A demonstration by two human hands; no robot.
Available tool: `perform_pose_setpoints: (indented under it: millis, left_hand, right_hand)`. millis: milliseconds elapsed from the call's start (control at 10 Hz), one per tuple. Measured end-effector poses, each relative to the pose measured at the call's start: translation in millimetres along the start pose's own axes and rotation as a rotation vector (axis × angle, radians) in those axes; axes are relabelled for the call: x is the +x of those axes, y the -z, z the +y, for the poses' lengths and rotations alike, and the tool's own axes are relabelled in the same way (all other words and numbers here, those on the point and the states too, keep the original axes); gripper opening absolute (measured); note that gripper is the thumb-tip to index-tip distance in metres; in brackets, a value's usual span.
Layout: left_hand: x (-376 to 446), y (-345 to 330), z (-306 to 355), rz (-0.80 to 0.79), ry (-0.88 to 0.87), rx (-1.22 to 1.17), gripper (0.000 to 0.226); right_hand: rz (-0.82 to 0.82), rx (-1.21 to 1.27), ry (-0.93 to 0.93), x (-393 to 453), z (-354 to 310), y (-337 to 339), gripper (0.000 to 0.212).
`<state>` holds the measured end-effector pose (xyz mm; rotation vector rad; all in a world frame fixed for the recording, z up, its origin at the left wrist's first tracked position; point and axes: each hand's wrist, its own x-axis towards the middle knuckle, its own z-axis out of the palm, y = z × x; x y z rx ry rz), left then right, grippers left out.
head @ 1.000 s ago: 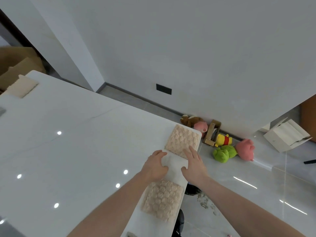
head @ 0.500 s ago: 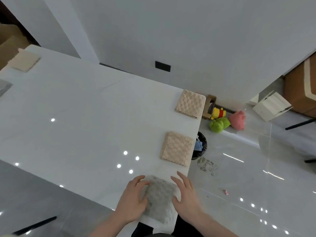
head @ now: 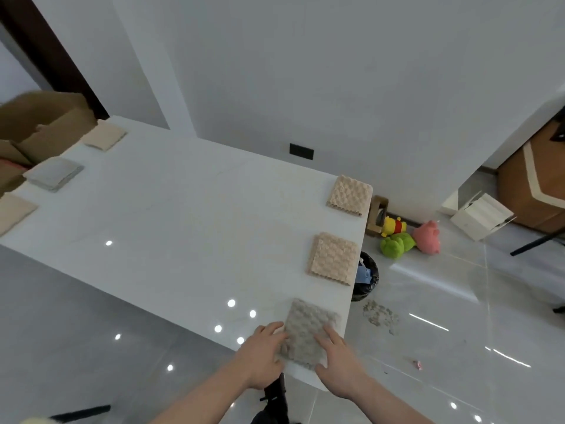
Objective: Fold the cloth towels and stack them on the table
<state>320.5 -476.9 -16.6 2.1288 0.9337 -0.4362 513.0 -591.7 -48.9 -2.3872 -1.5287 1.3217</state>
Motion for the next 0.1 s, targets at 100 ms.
perform_pose_setpoints:
  millis: [100]
  left_hand:
    - [-29.2,-0.3,1.3,0.113,0.024,-0.103,0.059]
  right_hand:
    - [-0.048,0.001,0.015,-7.5,1.0,-6.7,0.072]
